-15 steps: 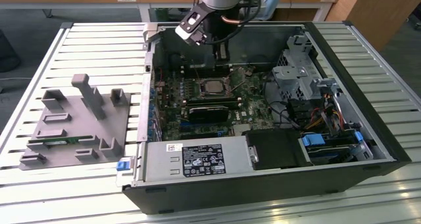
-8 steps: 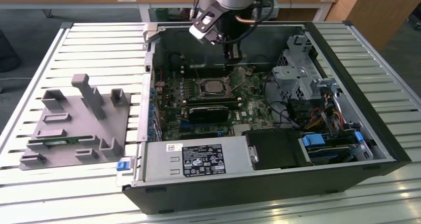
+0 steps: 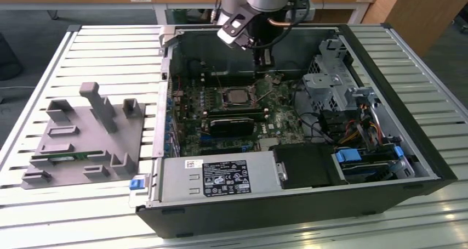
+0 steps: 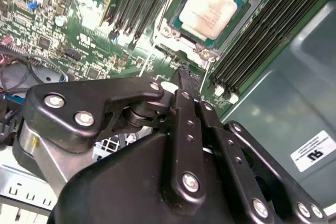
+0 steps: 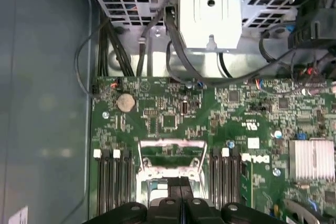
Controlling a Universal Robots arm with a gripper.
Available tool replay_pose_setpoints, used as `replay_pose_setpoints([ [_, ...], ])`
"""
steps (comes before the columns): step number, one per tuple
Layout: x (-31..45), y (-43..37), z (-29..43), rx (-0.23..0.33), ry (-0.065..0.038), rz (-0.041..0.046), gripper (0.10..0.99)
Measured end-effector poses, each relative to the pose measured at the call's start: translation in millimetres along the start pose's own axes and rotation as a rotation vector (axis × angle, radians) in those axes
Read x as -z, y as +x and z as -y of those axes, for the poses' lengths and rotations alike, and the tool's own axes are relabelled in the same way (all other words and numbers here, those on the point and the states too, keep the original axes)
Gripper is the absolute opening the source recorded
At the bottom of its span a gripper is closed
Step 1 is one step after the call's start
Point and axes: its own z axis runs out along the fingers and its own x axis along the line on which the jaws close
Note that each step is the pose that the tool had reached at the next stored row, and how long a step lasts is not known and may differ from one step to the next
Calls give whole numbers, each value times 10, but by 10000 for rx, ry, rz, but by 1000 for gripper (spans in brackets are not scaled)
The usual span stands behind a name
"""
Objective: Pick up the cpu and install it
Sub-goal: 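Close the cpu cover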
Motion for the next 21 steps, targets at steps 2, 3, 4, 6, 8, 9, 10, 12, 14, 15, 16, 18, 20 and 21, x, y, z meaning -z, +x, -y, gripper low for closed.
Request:
replay_pose_setpoints([
  [2,-16,10,-41,8,3,0,106],
  [3,-23,15,-63,8,11,1,106],
  [4,-31,18,-84,9,16,0,106],
  [6,-43,20,-120,9,23,1,106],
  [8,-52,25,-160,8,31,3,106],
  [9,-57,27,-182,9,35,3,106],
  [10,-61,30,-201,10,38,2,106],
  [12,-69,36,-236,9,43,-1,106],
  [14,-74,43,-269,9,48,1,106],
  [15,-77,47,-284,9,51,2,106],
  [16,-80,52,-300,9,52,2,106],
  [18,-87,60,-328,9,55,1,106],
  [20,-94,69,-348,9,59,1,106],
  [21,-97,74,-359,9,62,1,106],
])
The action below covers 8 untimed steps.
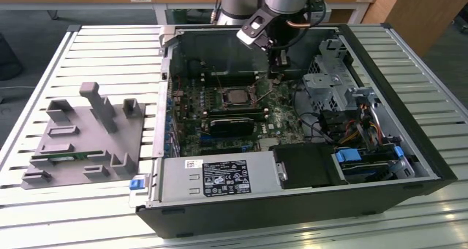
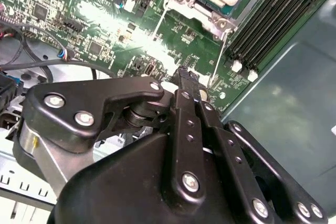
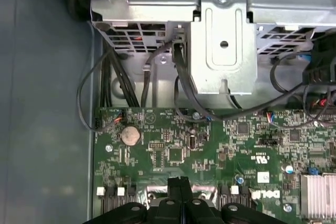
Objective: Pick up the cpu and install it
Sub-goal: 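Close the cpu cover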
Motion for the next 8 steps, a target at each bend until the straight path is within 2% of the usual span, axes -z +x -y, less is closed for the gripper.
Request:
replay_pose_setpoints([
  [8,-28,44,-80,0,29,1,106],
])
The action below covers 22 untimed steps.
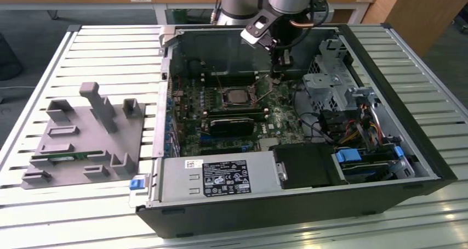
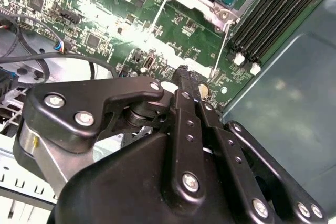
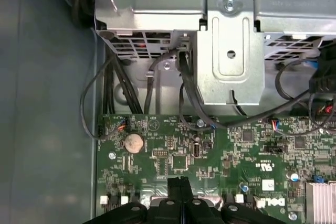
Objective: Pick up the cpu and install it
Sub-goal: 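Close the cpu cover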
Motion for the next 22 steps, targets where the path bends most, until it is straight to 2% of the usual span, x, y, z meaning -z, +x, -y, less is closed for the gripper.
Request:
replay_pose_setpoints([
  [8,-48,36,-80,2,41,2,106],
  [14,-133,39,-85,1,80,2,106],
  [17,-137,38,-83,0,111,5,106],
  [19,-138,38,-57,1,111,2,106],
  [22,-133,37,39,1,112,3,106],
])
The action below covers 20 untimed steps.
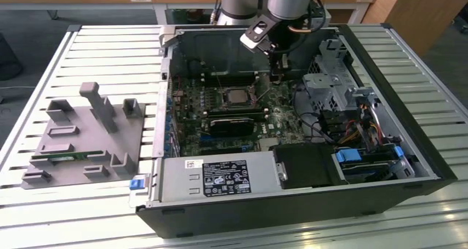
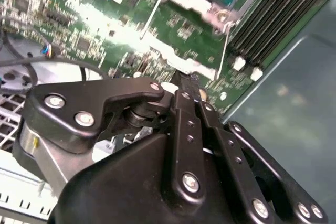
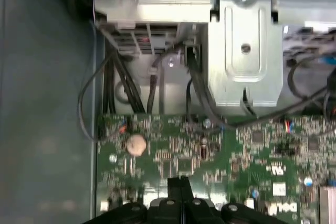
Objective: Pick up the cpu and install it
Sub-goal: 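Close the cpu cover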
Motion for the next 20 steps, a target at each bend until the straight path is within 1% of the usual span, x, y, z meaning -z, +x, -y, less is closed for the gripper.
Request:
replay_pose_setpoints([
  [3,4,-1,110,0,0,1,106],
  [4,3,-1,137,1,0,0,106],
  [7,-9,-1,196,0,0,-1,106],
  [16,-89,-2,372,0,0,-1,106],
  [20,-112,-3,451,1,0,0,106],
])
